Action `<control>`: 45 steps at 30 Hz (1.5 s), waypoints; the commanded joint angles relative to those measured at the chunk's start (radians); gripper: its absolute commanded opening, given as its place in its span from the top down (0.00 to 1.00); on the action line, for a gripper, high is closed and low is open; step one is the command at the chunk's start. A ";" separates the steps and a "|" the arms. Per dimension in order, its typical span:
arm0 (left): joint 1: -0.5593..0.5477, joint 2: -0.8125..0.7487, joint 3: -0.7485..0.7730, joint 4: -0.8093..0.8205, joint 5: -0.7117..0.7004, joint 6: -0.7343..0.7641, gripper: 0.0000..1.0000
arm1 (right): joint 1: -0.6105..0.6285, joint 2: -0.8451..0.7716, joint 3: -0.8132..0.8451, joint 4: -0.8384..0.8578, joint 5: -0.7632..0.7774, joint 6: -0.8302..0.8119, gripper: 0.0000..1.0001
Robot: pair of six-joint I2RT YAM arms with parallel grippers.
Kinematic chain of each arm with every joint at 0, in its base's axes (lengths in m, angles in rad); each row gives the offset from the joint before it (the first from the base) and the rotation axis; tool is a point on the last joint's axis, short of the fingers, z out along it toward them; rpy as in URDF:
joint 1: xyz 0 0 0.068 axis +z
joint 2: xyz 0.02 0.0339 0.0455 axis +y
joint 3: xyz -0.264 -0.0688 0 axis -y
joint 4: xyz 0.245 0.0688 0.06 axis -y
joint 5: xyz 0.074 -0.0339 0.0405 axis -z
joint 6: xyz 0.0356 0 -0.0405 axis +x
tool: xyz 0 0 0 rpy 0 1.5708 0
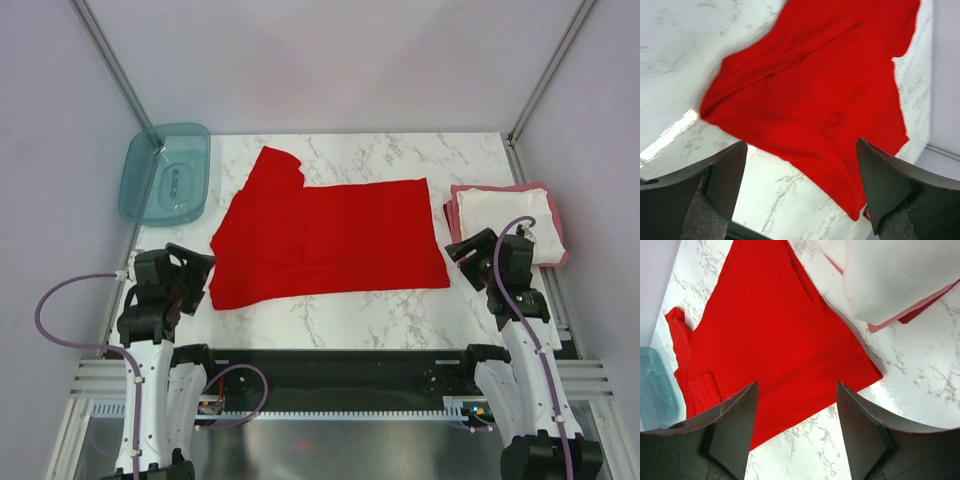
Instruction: Fold and stack the t-shirts
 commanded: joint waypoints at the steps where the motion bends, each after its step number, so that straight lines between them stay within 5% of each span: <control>1: 0.002 0.011 0.113 -0.143 -0.087 0.077 0.03 | -0.005 -0.042 0.082 -0.117 0.074 -0.068 0.28; 8: 0.000 0.159 0.262 0.008 0.083 0.277 0.02 | 0.008 0.182 0.257 -0.103 0.051 -0.212 0.37; 13: -0.021 0.372 0.310 0.185 0.175 0.315 0.03 | 0.134 0.389 0.367 -0.033 0.152 -0.226 0.41; 18: -0.127 0.609 0.451 0.309 0.114 0.350 0.03 | 0.252 0.651 0.527 0.021 0.255 -0.235 0.43; 26: -0.302 1.005 0.706 0.483 0.000 0.360 0.00 | 0.275 1.044 0.838 0.026 0.397 -0.281 0.43; 45: -0.285 1.754 1.405 0.506 -0.133 0.535 0.04 | 0.210 1.541 1.273 0.055 0.505 -0.217 0.40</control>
